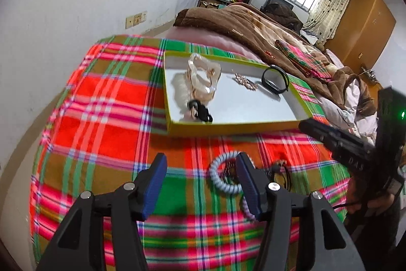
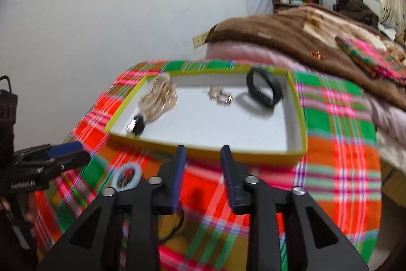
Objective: Organize jewelry
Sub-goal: 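Withdraw both tools from the box toward the remaining coiled hair ties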
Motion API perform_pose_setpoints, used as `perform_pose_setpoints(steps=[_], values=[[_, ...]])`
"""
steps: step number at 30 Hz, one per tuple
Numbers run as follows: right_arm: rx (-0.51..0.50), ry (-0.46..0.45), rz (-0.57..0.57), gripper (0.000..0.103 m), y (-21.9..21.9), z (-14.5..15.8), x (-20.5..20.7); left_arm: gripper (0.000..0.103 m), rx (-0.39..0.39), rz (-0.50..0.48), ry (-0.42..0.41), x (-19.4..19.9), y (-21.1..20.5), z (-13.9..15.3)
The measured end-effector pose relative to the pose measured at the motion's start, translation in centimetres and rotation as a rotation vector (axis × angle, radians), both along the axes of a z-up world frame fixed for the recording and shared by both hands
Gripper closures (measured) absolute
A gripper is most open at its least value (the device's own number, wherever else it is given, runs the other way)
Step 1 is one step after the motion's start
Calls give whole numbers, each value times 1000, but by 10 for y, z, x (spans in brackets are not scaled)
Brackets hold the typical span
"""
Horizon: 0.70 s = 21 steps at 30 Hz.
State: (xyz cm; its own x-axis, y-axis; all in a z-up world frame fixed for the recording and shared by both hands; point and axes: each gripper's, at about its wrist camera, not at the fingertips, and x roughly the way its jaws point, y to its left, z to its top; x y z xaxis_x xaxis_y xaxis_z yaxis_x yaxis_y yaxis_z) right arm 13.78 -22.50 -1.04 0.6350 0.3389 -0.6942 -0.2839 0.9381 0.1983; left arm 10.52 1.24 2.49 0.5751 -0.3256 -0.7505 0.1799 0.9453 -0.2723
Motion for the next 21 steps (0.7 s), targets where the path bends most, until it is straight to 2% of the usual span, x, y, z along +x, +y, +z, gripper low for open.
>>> perform_pose_setpoints(steps=[1,7,11,21], values=[[3,8,9,58,1,-4,-5,44,-3,1,0,-3,2,-1],[6,32,41,58,8,-19,-27,42,-4,-4,11,-14,9,-8],[-68,32,62,58,17,-28,-32,42,-6,-14,26,-22,14,-15],[-150,34,125,58,35,-41,-30,42,-34,-2,43,-29,24,-25]])
